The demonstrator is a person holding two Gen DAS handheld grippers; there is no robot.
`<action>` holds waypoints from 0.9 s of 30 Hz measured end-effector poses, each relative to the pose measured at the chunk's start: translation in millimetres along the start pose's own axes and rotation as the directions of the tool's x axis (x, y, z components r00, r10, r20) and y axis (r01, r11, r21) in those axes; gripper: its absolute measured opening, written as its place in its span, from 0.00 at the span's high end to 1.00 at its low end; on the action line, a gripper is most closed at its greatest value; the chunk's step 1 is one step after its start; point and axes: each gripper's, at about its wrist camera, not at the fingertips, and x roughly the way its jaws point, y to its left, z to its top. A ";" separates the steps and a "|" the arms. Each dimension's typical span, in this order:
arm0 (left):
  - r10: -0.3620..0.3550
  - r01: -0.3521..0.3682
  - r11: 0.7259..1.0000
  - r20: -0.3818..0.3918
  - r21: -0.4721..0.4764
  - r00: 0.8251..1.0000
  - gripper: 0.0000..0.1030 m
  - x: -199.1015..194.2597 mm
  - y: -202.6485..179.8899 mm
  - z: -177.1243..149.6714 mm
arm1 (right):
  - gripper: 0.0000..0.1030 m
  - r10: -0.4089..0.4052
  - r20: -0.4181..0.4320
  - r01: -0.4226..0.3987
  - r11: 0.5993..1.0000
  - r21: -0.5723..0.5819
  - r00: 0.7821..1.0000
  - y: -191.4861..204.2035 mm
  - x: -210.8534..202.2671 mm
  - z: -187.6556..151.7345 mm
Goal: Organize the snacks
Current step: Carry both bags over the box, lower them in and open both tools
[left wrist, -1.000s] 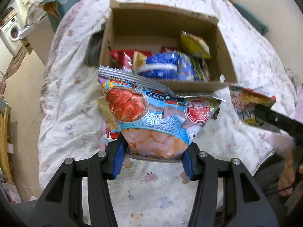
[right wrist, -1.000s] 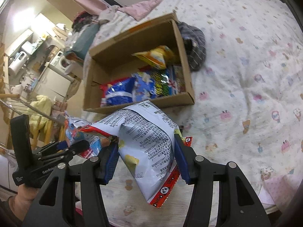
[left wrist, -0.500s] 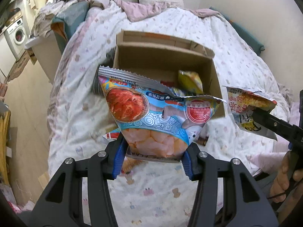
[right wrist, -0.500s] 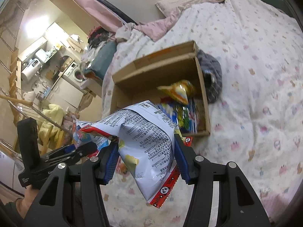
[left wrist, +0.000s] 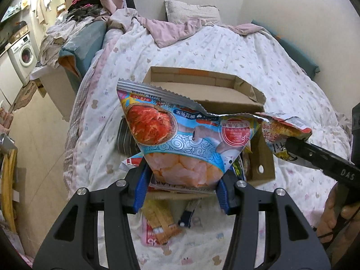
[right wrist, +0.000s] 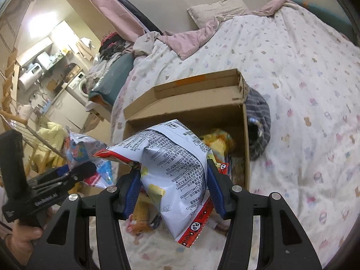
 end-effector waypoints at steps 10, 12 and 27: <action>-0.003 0.003 1.000 0.015 -0.026 1.000 0.54 37.8 2.8 21.7 | 0.45 0.027 0.049 -0.029 0.999 0.040 0.998 -17.2 20.8 18.4; 0.002 -0.001 1.000 0.020 -0.030 1.000 0.54 46.6 5.9 21.0 | 0.45 0.041 0.053 -0.044 0.997 0.057 0.998 -23.3 25.6 16.5; 0.009 -0.009 1.000 -0.020 -0.024 1.000 0.54 91.4 13.6 25.4 | 0.45 0.158 -0.038 -0.153 0.983 0.099 0.987 -34.2 81.3 17.9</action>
